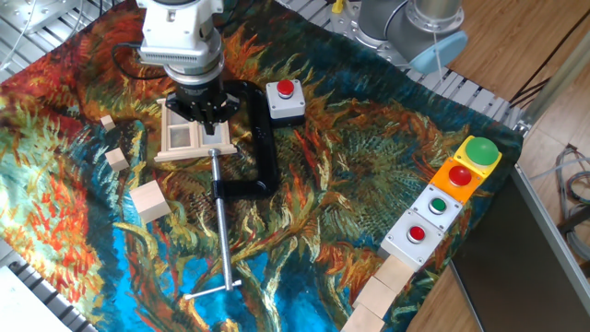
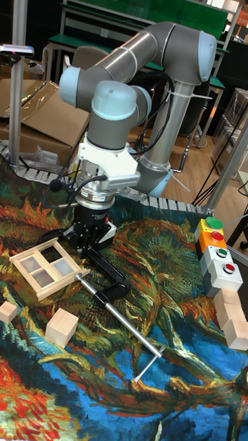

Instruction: Close a sliding window

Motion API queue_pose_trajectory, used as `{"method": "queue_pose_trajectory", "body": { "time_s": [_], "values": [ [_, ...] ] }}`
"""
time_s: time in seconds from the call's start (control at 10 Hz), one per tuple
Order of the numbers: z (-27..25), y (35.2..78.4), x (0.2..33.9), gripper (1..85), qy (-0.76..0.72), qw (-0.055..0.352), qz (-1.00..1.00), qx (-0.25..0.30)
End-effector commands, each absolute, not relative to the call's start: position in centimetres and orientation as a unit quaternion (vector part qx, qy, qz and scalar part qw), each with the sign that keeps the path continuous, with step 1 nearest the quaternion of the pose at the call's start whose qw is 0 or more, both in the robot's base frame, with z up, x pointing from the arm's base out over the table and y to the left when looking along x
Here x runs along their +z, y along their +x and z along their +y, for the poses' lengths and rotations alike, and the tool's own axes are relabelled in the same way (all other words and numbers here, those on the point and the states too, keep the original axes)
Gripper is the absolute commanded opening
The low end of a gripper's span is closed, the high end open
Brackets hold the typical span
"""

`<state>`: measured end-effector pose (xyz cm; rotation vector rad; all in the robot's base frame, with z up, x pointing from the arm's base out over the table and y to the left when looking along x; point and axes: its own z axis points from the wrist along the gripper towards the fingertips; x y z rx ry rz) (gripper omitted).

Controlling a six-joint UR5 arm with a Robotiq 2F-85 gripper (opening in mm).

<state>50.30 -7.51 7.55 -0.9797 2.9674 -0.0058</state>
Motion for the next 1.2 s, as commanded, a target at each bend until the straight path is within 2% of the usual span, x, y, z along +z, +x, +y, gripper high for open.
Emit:
{"method": "queue_pose_trajectory", "body": {
  "time_s": [0.0, 0.6, 0.9, 1.1],
  "values": [
    [-9.0, 49.7, 5.3, 1.3, -0.317, 0.012, 0.948, 0.009],
    [-9.7, 49.9, 4.6, 1.3, -0.299, 0.023, 0.954, 0.004],
    [-9.5, 49.8, 1.8, 1.3, -0.291, 0.027, 0.956, 0.004],
    [-9.9, 49.3, 2.0, 1.3, -0.294, 0.021, 0.955, -0.002]
  ]
}}
